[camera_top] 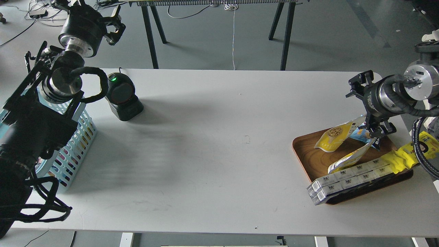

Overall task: Scan snack and place in basket
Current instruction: 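Lower the right gripper and grasp the yellow snack packet on the tray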

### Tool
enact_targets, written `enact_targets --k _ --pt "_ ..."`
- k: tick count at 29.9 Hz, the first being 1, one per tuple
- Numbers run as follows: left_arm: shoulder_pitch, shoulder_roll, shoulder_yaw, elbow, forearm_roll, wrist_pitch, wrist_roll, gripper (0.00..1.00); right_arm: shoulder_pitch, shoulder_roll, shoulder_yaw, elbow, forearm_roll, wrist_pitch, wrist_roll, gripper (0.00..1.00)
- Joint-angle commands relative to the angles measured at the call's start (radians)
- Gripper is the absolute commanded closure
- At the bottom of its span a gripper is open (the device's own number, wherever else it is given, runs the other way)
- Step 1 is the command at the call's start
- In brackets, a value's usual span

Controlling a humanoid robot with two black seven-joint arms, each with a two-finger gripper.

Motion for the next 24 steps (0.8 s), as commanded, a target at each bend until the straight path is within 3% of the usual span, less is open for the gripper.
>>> enact_targets --k 1,5,9,11,14,15,16,17,24 --pt "0.003 -0.002 0.001 0.000 0.000 0.000 0.000 0.00 -0.023 0.003 0.006 -0.013 -0.007 0.001 0.000 0.16" --pt "0.003 -0.003 0.001 0.000 0.000 0.002 0.000 0.00 -0.051 0.014 0.028 -0.032 -0.008 0.001 0.000 0.23" --pt "0.003 -0.003 0.001 0.000 0.000 0.002 0.000 0.00 -0.069 0.024 0.038 -0.033 -0.039 0.001 0.000 0.41" --pt "0.003 -0.003 0.001 0.000 0.000 0.000 0.000 0.00 -0.075 0.032 0.038 -0.033 -0.042 0.004 0.000 0.56" --pt "0.004 -0.003 0.000 0.000 0.000 0.000 0.000 0.00 -0.080 0.038 0.038 -0.033 -0.047 0.006 0.000 0.68" --pt "0.006 -0.003 0.000 0.000 0.000 0.000 0.000 0.00 -0.080 0.038 0.040 -0.032 -0.051 0.006 0.000 0.76" --pt "0.011 -0.003 0.000 0.000 0.000 0.000 0.000 0.00 -0.080 0.040 0.040 -0.032 -0.054 0.006 0.000 0.94" --pt "0.014 -0.002 0.000 0.000 0.000 0.000 0.000 0.00 -0.082 0.041 0.040 -0.033 -0.056 0.005 0.000 1.00" --pt "0.015 -0.003 0.001 0.003 0.000 0.002 0.000 0.00 -0.080 0.038 0.040 -0.030 -0.056 0.003 0.000 1.00"
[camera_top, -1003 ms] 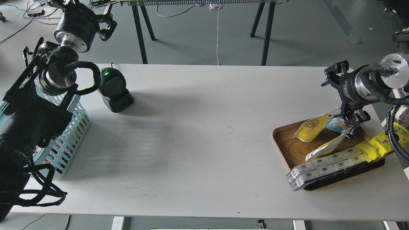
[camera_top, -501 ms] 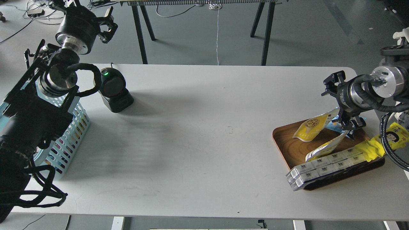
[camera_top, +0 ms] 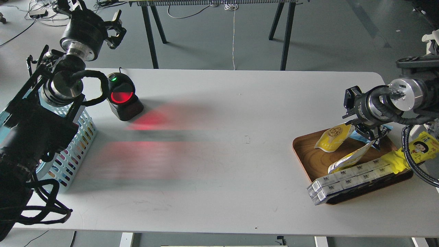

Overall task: Scan snack and place in basket
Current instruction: 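Lower the right gripper and grasp the yellow snack packet on the tray, then lift the yellow packet and carry it toward the scanner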

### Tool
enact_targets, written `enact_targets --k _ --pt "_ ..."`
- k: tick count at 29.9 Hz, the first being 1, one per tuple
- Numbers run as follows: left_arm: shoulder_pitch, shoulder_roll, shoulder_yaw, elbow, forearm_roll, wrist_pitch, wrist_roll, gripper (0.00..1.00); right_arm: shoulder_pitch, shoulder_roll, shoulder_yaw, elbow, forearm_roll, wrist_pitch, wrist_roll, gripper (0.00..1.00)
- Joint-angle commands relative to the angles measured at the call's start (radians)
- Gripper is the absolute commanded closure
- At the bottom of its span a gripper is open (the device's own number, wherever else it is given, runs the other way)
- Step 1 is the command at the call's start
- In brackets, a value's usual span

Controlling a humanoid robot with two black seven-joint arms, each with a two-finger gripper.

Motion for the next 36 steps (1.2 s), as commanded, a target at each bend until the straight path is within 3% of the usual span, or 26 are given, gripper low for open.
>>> enact_targets --k 1,9,18,25,36 --pt "0.000 0.000 0.001 0.001 0.000 0.001 0.000 0.00 0.003 -0.002 0.002 0.002 0.000 -0.002 0.000 1.00" --pt "0.000 0.001 0.001 0.003 0.000 0.001 0.000 0.00 0.061 -0.045 0.020 0.028 0.001 -0.002 0.000 1.00" --pt "0.000 -0.002 0.001 0.005 0.000 0.001 0.000 0.00 0.291 -0.031 0.040 0.054 0.113 0.005 0.000 1.00" --pt "0.000 -0.003 0.003 0.003 0.000 0.001 0.000 0.00 0.341 0.104 0.129 -0.024 0.260 -0.008 0.032 1.00" --pt "-0.001 0.001 0.001 0.005 0.000 0.001 0.002 0.00 0.201 0.363 0.252 -0.222 0.296 -0.017 0.042 1.00"
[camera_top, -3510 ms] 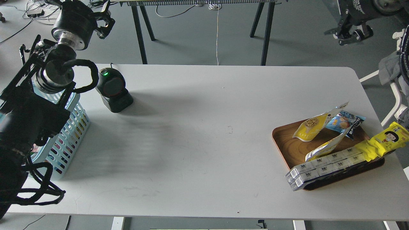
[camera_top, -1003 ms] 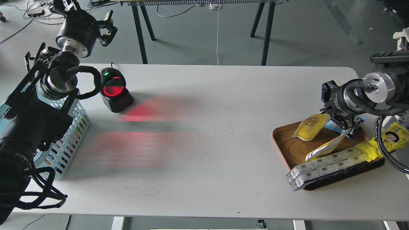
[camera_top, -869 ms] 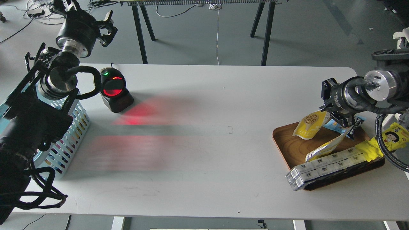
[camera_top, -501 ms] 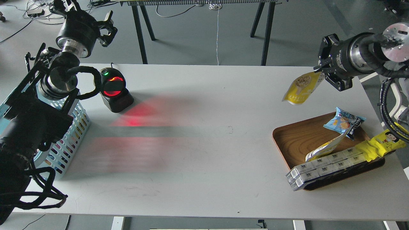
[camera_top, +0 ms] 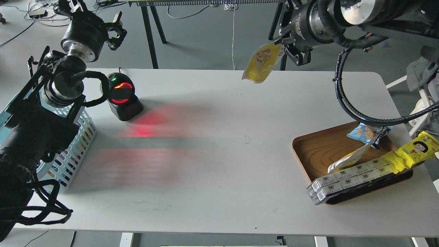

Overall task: Scan snack and place in basket
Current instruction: 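Lift the yellow packet and carry it toward the scanner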

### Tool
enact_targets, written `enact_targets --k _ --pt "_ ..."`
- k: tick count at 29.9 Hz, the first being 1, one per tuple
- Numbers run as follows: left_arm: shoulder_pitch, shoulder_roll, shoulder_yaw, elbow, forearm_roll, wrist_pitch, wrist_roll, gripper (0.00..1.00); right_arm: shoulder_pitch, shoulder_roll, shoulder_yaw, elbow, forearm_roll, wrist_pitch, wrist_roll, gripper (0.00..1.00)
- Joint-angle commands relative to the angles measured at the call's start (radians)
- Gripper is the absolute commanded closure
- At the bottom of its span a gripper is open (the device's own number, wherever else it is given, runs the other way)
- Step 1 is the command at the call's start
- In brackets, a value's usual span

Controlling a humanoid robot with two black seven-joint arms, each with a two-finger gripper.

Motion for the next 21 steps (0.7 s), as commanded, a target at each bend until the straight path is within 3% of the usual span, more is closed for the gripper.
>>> enact_targets --k 1,11,21 --pt "-0.002 0.003 0.000 0.001 0.000 0.000 0.001 0.00 -0.058 0.107 0.031 -0.070 0.002 -0.001 0.000 1.00" --pt "-0.002 0.004 0.000 -0.001 0.000 0.000 0.001 0.00 -0.221 0.394 0.111 -0.273 0.000 -0.006 0.002 1.00" --pt "-0.002 0.003 0.000 0.001 0.000 0.000 0.001 0.00 -0.282 0.395 0.125 -0.380 0.000 -0.006 0.002 1.00"
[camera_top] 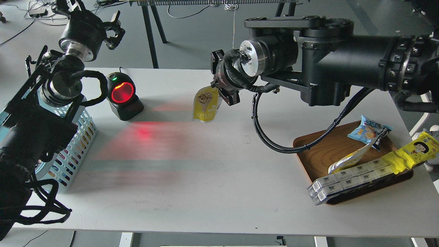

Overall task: Scan snack and place in basket
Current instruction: 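Lift the yellow packet and carry it toward the scanner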

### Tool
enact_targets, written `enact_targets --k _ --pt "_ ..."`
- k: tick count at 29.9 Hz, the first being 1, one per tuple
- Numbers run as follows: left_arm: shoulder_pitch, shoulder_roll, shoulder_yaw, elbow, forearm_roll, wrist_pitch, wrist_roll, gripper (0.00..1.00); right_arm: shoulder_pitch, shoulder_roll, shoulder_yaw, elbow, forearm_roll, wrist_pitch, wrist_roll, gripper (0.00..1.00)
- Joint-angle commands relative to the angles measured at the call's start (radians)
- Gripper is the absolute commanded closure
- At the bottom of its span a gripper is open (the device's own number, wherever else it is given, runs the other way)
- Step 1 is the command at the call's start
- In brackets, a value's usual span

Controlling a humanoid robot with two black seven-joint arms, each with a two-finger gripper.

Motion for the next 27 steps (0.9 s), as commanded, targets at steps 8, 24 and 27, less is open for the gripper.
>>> enact_targets --k 8,24,27 --pt "0.000 -0.001 -0.001 0.001 0.000 0.000 0.000 0.00 -0.026 0.000 -0.004 -0.045 0.000 0.011 0.000 1.00" --pt "-0.001 -0.003 0.001 -0.001 0.000 0.000 0.000 0.00 -0.129 0.000 -0.006 -0.006 -0.035 0.041 0.038 1.00" --pt "-0.001 -0.003 -0.001 -0.001 0.000 0.000 0.000 0.00 -0.129 0.000 -0.006 0.000 -0.038 0.051 0.041 0.99"
